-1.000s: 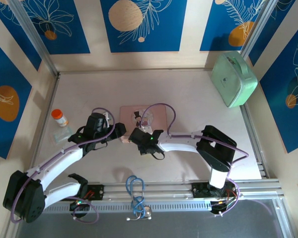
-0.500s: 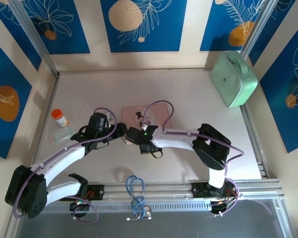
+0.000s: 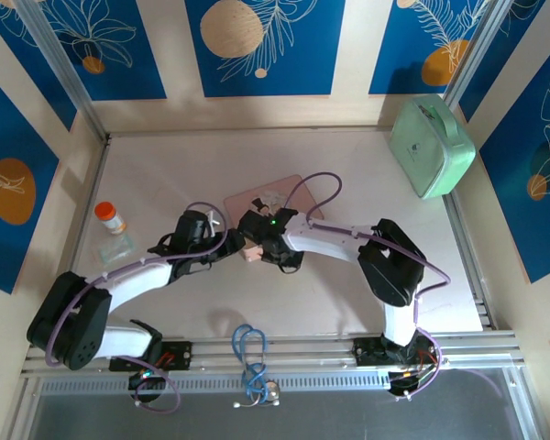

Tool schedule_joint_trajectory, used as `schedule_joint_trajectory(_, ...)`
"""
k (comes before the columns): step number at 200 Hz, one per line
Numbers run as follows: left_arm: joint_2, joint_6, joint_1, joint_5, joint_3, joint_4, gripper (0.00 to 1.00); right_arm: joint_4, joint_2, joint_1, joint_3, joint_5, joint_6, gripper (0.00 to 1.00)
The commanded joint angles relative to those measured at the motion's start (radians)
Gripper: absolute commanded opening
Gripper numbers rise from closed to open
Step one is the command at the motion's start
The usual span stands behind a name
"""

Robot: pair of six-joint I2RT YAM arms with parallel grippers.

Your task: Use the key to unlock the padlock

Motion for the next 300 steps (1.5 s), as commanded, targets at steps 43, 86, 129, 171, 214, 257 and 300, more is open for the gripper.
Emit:
schedule_joint_trajectory(43, 0.021, 0.029, -0.012, 0.031, 0.013, -0.051, 0.62, -0.258, 0.190, -0.059, 0.235, 0.160, 0.145, 0.00)
schedule_joint_trajectory(86, 0.038, 0.039, -0.012, 0.031, 0.061, -0.072, 0.68, -0.110, 0.132, -0.096, 0.177, 0.109, 0.120, 0.00)
schedule_joint_trajectory(129, 0.055, 0.037, -0.012, 0.019, 0.090, -0.063, 0.73, 0.074, 0.050, -0.125, 0.089, 0.055, 0.082, 0.00)
schedule_joint_trajectory(171, 0.089, -0.002, -0.027, -0.002, 0.120, -0.011, 0.79, 0.109, 0.029, -0.105, 0.037, 0.033, 0.101, 0.00)
schedule_joint_trajectory(214, 0.136, -0.051, -0.062, -0.055, 0.136, 0.066, 0.84, 0.135, 0.010, -0.095, -0.002, 0.042, 0.112, 0.00)
schedule_joint_trajectory(257, 0.224, -0.100, -0.086, -0.158, 0.181, -0.042, 0.72, 0.109, 0.025, -0.139, 0.007, 0.095, 0.137, 0.00)
schedule_joint_trajectory(300, 0.236, -0.084, -0.090, -0.202, 0.165, -0.115, 0.71, 0.149, 0.022, -0.213, 0.061, 0.121, 0.056, 0.00)
